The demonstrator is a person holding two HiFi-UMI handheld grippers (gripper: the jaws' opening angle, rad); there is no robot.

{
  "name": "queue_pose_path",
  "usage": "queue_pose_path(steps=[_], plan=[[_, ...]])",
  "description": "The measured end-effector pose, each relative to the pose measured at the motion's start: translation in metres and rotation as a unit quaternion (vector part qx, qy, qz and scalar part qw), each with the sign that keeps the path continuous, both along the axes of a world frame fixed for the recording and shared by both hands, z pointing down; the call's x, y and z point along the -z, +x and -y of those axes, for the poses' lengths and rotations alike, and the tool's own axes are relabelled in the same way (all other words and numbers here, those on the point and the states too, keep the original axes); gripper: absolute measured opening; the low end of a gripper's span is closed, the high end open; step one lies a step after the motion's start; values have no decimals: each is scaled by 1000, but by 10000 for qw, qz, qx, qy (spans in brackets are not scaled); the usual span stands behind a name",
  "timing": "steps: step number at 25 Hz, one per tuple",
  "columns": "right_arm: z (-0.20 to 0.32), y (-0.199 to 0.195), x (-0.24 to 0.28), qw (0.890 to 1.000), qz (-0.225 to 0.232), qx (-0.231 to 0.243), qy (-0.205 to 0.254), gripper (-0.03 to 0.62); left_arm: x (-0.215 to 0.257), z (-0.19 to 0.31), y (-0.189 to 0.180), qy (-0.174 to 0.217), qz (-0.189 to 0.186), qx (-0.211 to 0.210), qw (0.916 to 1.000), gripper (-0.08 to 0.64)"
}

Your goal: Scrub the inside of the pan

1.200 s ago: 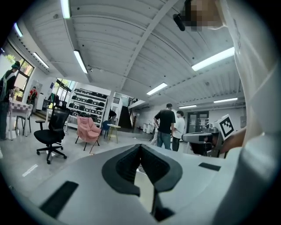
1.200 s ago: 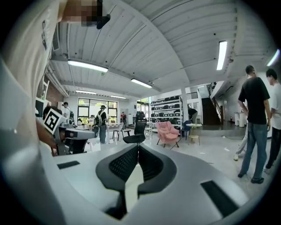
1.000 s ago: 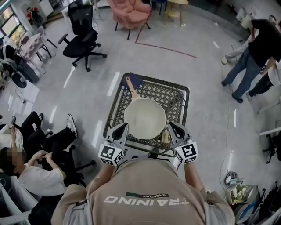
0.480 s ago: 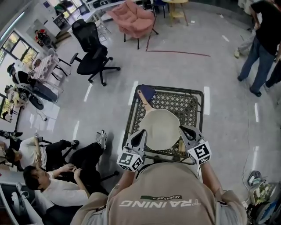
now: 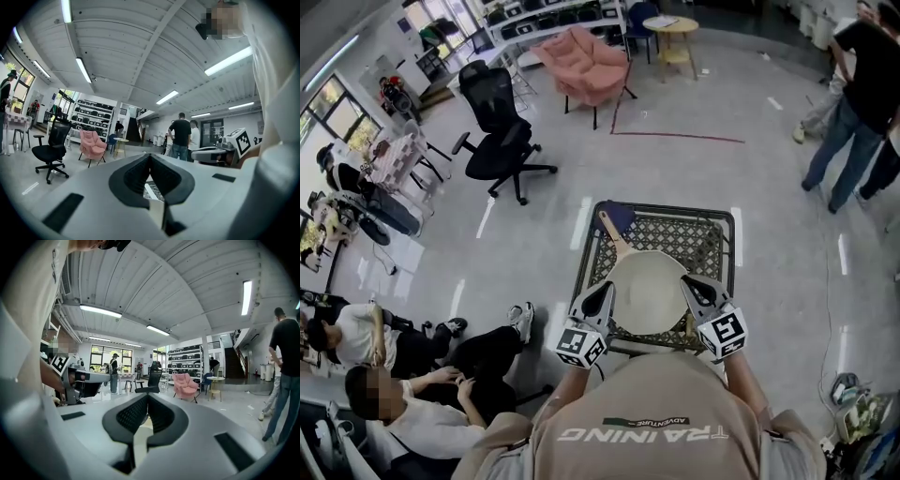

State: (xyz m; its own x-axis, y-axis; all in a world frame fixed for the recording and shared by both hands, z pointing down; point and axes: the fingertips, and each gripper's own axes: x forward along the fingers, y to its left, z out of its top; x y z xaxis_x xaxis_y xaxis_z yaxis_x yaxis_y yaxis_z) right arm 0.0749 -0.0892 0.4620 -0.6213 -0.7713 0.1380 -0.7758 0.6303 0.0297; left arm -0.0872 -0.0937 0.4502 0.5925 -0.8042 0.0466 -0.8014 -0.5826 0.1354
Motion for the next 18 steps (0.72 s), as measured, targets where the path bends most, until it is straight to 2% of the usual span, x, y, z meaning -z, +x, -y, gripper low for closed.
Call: queue_pose_path(steps=[6,10,18], plan=[[-4,-2,-7,9998,73,-168,-28,18,2,-1,-4,103,-55,-80,9999,17],[-9,-9,-9,9999,65,-92,-76,18,-1,-10,-8,80,5,-81,9999,18],[-17,-5,-19,9996,119,-129,-200,18,-5,-14,-14,-86,-161,80,9998,18]])
